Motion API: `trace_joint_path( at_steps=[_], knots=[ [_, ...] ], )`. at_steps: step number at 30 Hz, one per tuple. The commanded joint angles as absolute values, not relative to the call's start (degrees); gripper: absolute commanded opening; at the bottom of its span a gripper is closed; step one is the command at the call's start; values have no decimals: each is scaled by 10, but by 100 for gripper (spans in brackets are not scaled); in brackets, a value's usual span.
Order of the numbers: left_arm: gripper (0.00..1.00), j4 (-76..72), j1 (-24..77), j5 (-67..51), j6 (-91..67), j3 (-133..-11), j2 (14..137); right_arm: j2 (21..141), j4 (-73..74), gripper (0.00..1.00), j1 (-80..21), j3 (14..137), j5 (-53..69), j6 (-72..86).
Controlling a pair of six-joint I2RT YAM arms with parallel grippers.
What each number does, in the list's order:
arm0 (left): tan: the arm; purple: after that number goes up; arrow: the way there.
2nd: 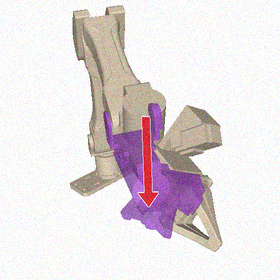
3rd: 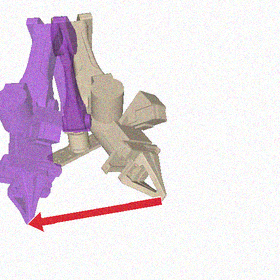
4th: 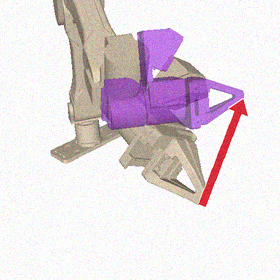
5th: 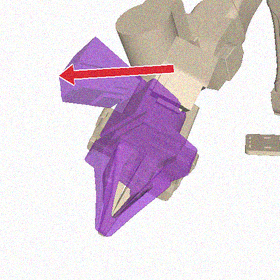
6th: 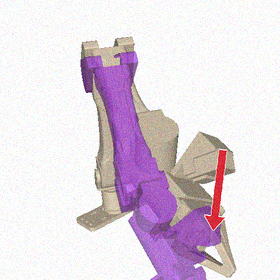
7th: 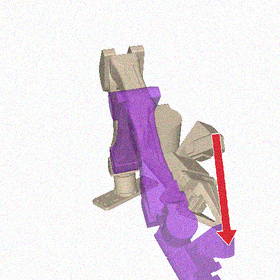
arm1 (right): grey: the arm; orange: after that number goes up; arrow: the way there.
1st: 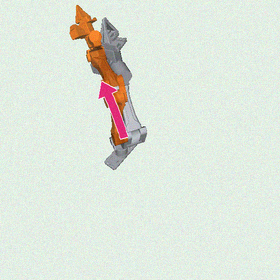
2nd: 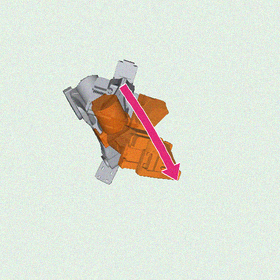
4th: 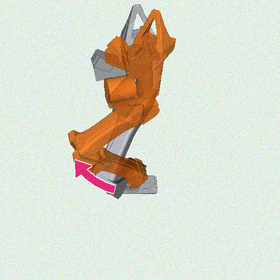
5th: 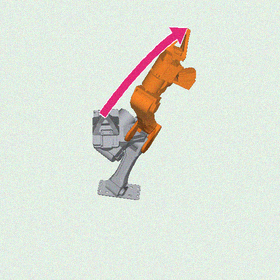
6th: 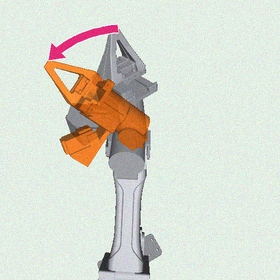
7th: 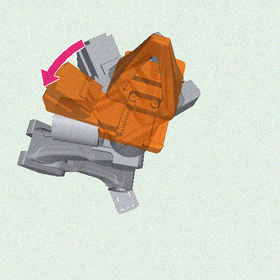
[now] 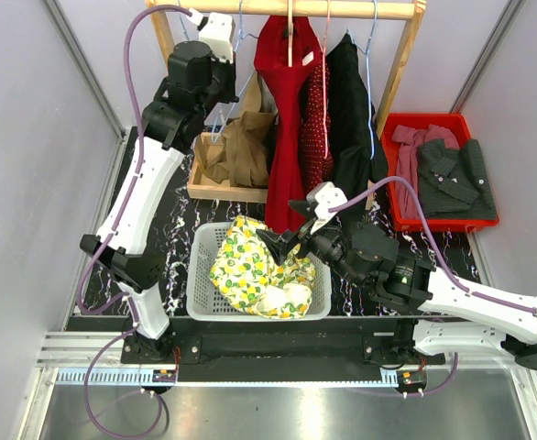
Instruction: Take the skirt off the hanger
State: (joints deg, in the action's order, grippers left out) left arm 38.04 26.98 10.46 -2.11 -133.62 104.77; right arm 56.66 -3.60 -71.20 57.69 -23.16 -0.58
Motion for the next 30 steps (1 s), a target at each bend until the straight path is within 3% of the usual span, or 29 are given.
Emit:
trace_joint_path(
  at_steps=[1,14,24,30],
  knots=[
    [0,311,265,83,-4,-1371,969,570,-35,100,-714,598,-244,-12],
    [0,348,266,56,18,-1331,784,602,-37,100,-713,634,-249,-48],
    [0,422,265,-75,38,-1269,646,625,-3,100,-714,845,-240,-177],
    [0,434,265,-118,42,-1230,618,670,-3,100,-713,890,-225,-193]
  ],
)
